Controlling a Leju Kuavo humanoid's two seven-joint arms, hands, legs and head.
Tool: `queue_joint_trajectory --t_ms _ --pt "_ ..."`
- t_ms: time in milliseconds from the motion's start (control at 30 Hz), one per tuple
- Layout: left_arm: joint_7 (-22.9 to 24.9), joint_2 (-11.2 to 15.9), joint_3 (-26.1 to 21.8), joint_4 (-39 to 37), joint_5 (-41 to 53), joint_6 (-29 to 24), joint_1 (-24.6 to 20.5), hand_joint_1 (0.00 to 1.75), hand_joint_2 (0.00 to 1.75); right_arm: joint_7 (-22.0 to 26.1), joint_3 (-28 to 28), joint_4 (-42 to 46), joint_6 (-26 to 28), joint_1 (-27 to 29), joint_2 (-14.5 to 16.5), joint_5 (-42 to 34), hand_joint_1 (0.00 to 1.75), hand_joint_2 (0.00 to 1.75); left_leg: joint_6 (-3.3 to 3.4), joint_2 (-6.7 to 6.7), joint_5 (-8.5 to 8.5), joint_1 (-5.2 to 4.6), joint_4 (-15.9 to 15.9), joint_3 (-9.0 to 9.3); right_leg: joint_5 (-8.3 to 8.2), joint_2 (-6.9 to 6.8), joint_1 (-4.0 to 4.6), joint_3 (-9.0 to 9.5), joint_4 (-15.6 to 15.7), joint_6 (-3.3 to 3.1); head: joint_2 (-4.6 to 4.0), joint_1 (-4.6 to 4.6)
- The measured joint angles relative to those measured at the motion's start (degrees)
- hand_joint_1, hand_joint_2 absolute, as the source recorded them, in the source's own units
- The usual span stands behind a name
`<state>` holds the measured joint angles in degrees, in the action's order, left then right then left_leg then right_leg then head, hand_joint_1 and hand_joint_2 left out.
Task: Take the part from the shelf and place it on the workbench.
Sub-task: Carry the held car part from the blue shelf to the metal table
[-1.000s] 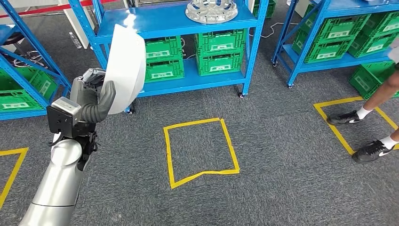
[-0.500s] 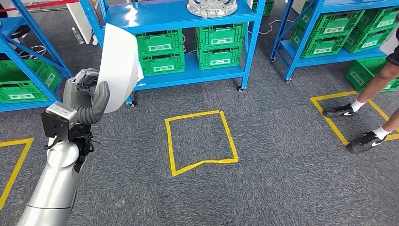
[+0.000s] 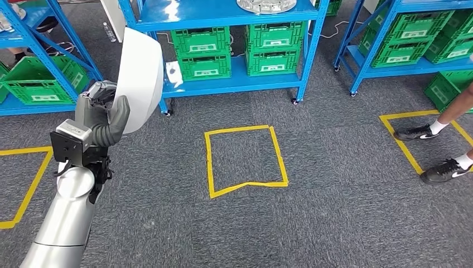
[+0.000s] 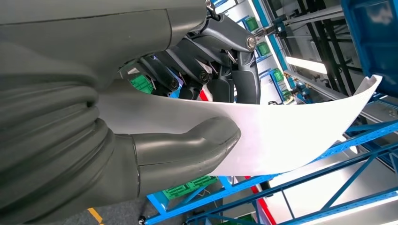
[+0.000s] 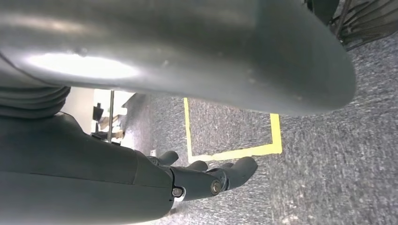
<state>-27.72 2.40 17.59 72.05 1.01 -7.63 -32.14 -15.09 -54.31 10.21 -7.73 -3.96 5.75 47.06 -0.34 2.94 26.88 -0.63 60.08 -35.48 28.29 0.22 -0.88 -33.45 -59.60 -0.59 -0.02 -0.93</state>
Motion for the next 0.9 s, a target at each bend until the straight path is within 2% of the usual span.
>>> queue_joint_trajectory --t_ms 67,133,167,200,233,267,300,333,367,400,467,500,533,567,600,633,667,700,733,767,833,867,900 --pt "0.0 0.1 0.0 -0.1 0.0 0.0 -0.3 1.75 1.75 0.0 0.0 0.0 -0.1 0.0 0.0 0.0 0.0 0.0 -0.69 -1.28 2.67 0.11 4.1 -1.93 -0.39 -0.88 -0.27 -0.13 0.3 -0.57 0.0 -0.27" --pt "0.0 0.0 0.1 -0.3 -0.1 0.0 -0.5 1.75 1.75 0.0 0.0 0.0 -0.1 0.1 0.0 0.0 0.0 0.0 -1.39 -2.23 6.43 0.51 11.4 -5.04 -0.56 -1.72 -0.3 -0.48 0.3 -0.73 0.0 -0.47" --pt "0.0 0.0 0.1 -0.4 -0.1 0.0 -0.5 1.75 1.75 0.0 0.0 0.0 -0.1 0.1 0.0 0.0 0.0 0.0 -1.63 -2.42 7.43 0.74 14.1 -6.08 -0.66 -2.17 -0.32 -0.64 0.3 -0.71 0.0 -0.47" --pt "0.1 0.0 0.2 -0.6 -0.1 0.0 -0.5 1.75 1.75 0.0 0.0 0.0 -0.2 0.1 0.0 0.0 0.0 0.0 -1.78 -2.56 7.4 0.93 15.0 -6.17 -0.75 -2.62 -0.35 -0.76 0.3 -0.65 0.0 -0.48" --pt "0.1 0.0 0.2 -0.7 -0.1 0.0 -0.5 1.75 1.75 0.0 0.0 0.0 -0.2 0.1 0.0 0.0 0.0 0.0 -1.84 -2.77 6.41 1.07 13.6 -5.11 -0.82 -3.06 -0.4 -0.83 0.3 -0.56 0.0 -0.48" --pt "0.1 0.0 0.2 -0.8 -0.1 0.0 -0.6 1.75 1.75 0.0 0.0 0.0 -0.2 0.1 0.0 0.0 0.0 0.0 -1.83 -3.24 4.75 1.14 10.2 -3.02 -0.87 -3.53 -0.46 -0.84 0.3 -0.43 0.0 -0.48" --pt "0.1 0.0 0.2 -0.8 -0.1 0.0 -0.7 1.75 1.75 0.0 0.0 0.0 -0.3 0.1 0.0 0.0 0.0 0.0 -1.76 -4.3 3.35 1.11 5.9 -0.6 -0.93 -4.0 -0.45 -0.82 0.3 -0.23 0.0 -0.48" --pt "0.1 -0.1 0.2 -0.8 -0.1 0.0 -1.0 1.75 1.75 0.0 0.0 0.0 -0.3 0.0 0.0 0.0 0.0 0.0 -1.47 -5.26 2.3 0.95 2.2 1.42 -0.97 -4.44 -0.38 -0.8 0.3 0.06 0.0 -0.45" --pt "0.1 -0.2 0.2 -0.8 -0.1 0.0 -1.2 1.75 1.75 0.0 0.0 0.0 -0.3 0.0 0.0 0.1 0.0 0.0 -1.13 -5.92 1.75 0.77 -0.2 2.67 -1.04 -4.86 -0.29 -0.8 0.3 0.43 0.0 -0.42" --pt "0.1 -0.3 0.2 -0.9 -0.1 0.0 -1.3 1.75 1.75 0.0 0.0 0.0 -0.3 0.0 0.0 0.1 0.0 0.0 -0.73 -6.17 1.68 0.58 -1.2 3.02 -1.15 -5.27 -0.18 -0.78 0.3 0.83 0.0 -0.37" --pt "0.1 -0.4 0.2 -0.8 -0.1 0.0 -1.4 1.75 1.75 0.0 0.0 0.0 -0.3 0.0 0.0 0.1 0.0 0.0 0.15 -5.02 1.23 0.4 -1.5 2.78 -1.34 -6.09 -0.22 -0.71 0.6 1.62 0.0 -0.33" --pt "0.1 -0.4 0.2 -0.8 -0.1 0.0 -1.4 1.75 1.75 0.0 0.0 0.0 -0.3 0.0 0.0 0.1 0.0 0.0 0.58 -4.48 0.93 0.44 -1.7 2.76 -1.06 -5.71 -0.34 -0.81 0.3 1.98 0.0 -0.31" --pt "0.1 -0.5 0.2 -0.8 -0.1 0.0 -1.5 1.75 1.75 0.0 0.0 0.0 -0.3 0.0 0.0 0.1 0.0 0.0 1.02 -3.95 0.6 0.5 -2.0 2.77 -0.2 -4.73 -0.48 -1.28 -0.8 2.25 0.0 -0.26" --pt "0.1 -0.6 0.2 -0.8 -0.1 0.0 -1.6 1.75 1.75 0.0 0.0 0.0 -0.3 0.0 0.0 0.1 0.0 0.0 1.4 -3.43 0.32 0.59 -2.2 2.8 1.23 -3.42 -0.55 -2.29 -3.0 2.43 0.0 -0.15" --pt "0.1 -0.8 0.2 -0.8 -0.1 0.0 -1.6 1.75 1.75 0.0 0.0 0.0 -0.3 0.1 0.0 0.1 0.0 0.0 1.64 -2.91 0.17 0.58 -2.3 2.68 3.05 -1.93 -0.56 -3.82 -6.4 2.51 0.0 -0.06" --pt "0.1 -0.9 0.2 -0.9 -0.1 0.0 -1.5 1.75 1.75 0.0 0.0 0.0 -0.3 0.2 0.0 0.1 0.0 0.0 1.82 -2.34 0.08 0.51 -2.2 2.52 4.77 -1.1 -0.46 -5.66 -10.3 2.51 0.0 0.02" --pt "0.1 -1.0 0.2 -0.9 0.0 0.0 -1.3 1.75 1.75 0.0 0.0 0.0 -0.3 0.3 0.0 0.2 0.0 0.0 1.9 -1.72 0.04 0.42 -2.1 2.37 5.78 -0.73 -0.33 -7.24 -13.5 2.49 0.0 0.07" --pt "0.1 -1.1 0.2 -1.0 0.1 0.0 -1.2 1.75 1.75 0.0 0.0 0.0 -0.3 0.4 0.0 0.2 0.0 0.0 1.95 -1.06 0.02 0.34 -2.0 2.22 5.79 -0.54 -0.2 -8.02 -15.0 2.4 0.0 0.08" --pt "0.2 -1.1 0.2 -1.0 0.1 0.0 -1.0 1.75 1.75 0.0 0.0 0.0 -0.3 0.4 0.0 0.2 0.0 0.0 1.94 -0.37 0.03 0.29 -1.8 2.08 4.72 -0.41 -0.11 -7.69 -14.1 2.25 0.0 0.08" --pt "0.2 -1.1 0.2 -1.0 0.2 0.0 -1.0 1.75 1.75 -0.1 0.0 0.0 -0.3 0.4 0.0 0.2 0.0 0.0 1.88 0.31 0.06 0.27 -1.5 1.96 2.91 -0.09 -0.08 -6.27 -11.2 2.05 0.0 0.08" --pt "0.2 -1.3 0.2 -1.0 0.2 0.0 -1.0 1.75 1.75 0.0 0.0 0.0 -0.3 0.4 0.0 0.2 0.0 0.0 1.59 1.55 0.22 0.27 -0.9 1.6 0.17 1.68 -0.11 -2.62 -3.7 1.63 0.0 0.07" --pt "0.2 -1.4 0.2 -1.0 0.2 0.0 -1.0 1.75 1.75 0.2 0.0 0.0 -0.3 0.4 0.0 0.2 0.0 0.0 1.31 2.1 0.23 0.26 -0.7 1.37 -0.33 2.32 -0.11 -1.48 -1.4 1.47 0.0 0.06" --pt "0.3 -1.5 0.2 -0.9 0.3 0.0 -1.0 1.75 1.75 0.4 0.0 0.0 -0.3 0.3 0.0 0.3 0.0 0.0 0.98 2.6 0.18 0.3 -0.7 1.14 -0.29 2.65 -0.03 -1.0 -0.4 1.28 0.0 0.06"
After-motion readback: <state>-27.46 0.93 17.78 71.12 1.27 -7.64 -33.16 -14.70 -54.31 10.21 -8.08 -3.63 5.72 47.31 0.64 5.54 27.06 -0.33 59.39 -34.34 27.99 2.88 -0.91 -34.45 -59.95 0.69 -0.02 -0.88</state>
